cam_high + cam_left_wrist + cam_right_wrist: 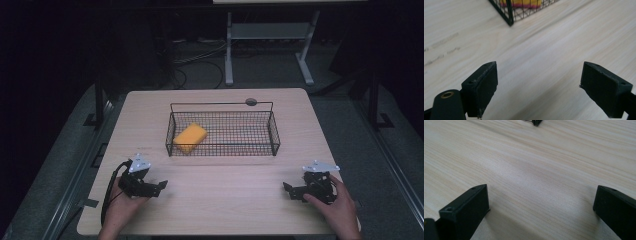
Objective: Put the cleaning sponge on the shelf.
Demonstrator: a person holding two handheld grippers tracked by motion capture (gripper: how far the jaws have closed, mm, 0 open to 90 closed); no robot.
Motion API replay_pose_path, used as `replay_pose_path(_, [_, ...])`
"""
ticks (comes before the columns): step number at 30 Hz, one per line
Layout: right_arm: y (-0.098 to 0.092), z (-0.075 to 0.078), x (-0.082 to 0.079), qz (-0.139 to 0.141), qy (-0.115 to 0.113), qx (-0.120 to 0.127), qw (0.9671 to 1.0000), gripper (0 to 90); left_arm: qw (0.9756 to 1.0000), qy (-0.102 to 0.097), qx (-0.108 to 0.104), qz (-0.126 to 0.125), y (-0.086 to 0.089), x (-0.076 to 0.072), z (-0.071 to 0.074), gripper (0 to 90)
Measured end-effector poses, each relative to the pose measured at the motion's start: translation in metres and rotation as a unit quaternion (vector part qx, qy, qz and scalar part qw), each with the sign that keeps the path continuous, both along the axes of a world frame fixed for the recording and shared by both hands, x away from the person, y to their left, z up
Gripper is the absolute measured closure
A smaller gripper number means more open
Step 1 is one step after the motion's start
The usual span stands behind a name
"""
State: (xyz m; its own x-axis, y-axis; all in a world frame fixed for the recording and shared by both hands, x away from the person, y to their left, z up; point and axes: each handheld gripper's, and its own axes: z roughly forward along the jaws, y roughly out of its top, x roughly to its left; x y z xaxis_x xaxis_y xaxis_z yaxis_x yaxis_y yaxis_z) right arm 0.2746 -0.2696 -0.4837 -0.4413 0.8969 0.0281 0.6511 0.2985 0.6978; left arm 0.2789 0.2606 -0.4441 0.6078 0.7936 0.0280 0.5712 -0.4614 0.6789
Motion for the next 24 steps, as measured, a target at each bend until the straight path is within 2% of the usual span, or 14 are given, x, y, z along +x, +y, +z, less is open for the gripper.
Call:
replay_pose_path(6, [0.000, 0.000, 0.000, 0.000, 0.000, 0.000, 1.0000, 0.0, 0.9999, 0.005, -0.001, 0.011, 0.006, -0.005, -0.012, 13.5])
replay_pose_path(13, [0.000, 0.000, 0.000, 0.000, 0.000, 0.000, 1.0000, 0.0, 0.9997, 0.015, 0.011, 0.017, 0.009, -0.005, -0.019, 13.2])
replay_pose_path(17, [0.000, 0.000, 0.000, 0.000, 0.000, 0.000, 1.0000, 0.0, 0.9995, 0.023, 0.006, 0.020, 0.009, -0.005, -0.022, 12.9])
replay_pose_path(24, [0.000, 0.000, 0.000, 0.000, 0.000, 0.000, 1.0000, 0.0, 0.9998, 0.013, -0.001, 0.016, 0.010, -0.005, -0.024, 12.7])
